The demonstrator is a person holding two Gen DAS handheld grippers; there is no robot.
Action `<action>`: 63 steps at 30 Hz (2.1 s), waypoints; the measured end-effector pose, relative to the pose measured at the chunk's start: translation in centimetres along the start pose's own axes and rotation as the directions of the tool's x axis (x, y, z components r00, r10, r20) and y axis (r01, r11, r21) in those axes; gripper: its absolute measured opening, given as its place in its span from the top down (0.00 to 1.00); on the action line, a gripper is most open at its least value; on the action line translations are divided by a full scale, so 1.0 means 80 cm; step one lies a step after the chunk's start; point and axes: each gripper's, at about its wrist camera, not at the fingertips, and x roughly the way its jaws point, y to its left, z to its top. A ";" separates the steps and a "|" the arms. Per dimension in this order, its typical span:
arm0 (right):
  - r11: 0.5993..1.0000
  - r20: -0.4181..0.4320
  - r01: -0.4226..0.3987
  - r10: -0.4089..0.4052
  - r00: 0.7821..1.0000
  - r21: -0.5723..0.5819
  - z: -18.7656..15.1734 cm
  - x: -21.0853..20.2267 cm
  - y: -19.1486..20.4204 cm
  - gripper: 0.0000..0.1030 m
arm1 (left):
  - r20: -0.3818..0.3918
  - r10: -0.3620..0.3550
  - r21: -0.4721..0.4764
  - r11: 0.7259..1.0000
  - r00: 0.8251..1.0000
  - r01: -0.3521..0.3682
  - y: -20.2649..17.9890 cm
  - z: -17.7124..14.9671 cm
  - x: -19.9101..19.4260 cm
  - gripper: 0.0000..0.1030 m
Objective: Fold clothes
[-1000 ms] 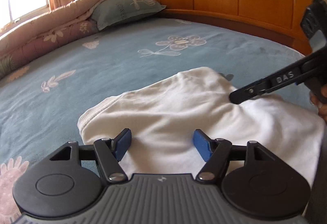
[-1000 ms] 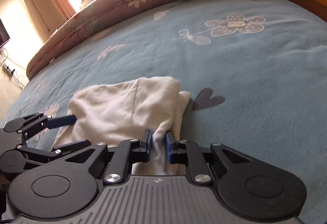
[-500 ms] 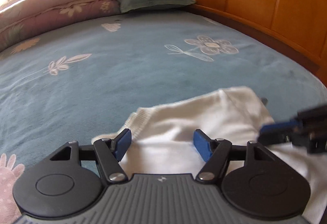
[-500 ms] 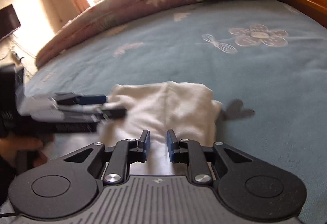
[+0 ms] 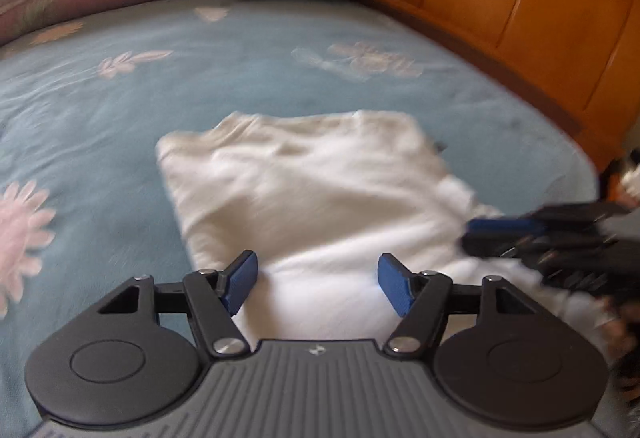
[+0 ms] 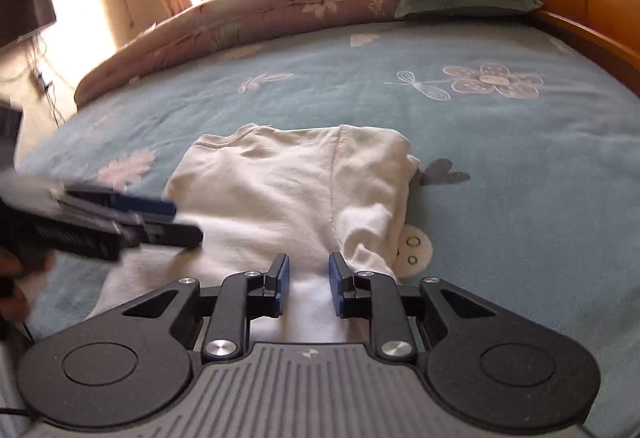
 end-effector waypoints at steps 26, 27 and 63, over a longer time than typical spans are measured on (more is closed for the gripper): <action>0.999 0.032 0.016 -0.017 0.999 0.042 -0.016 -0.012 0.009 0.66 | -0.095 -0.131 -0.257 0.961 0.987 0.103 -0.016 -0.047 -0.056 0.35; 0.999 0.034 0.013 -0.015 0.999 0.046 -0.016 -0.012 0.008 0.66 | -0.082 -0.127 -0.246 0.964 0.989 0.103 -0.018 -0.042 -0.060 0.35; 0.996 0.115 0.074 -0.080 0.990 0.051 0.002 -0.033 0.006 0.37 | -0.021 -0.035 -0.174 0.984 0.999 0.031 -0.008 0.050 -0.010 0.32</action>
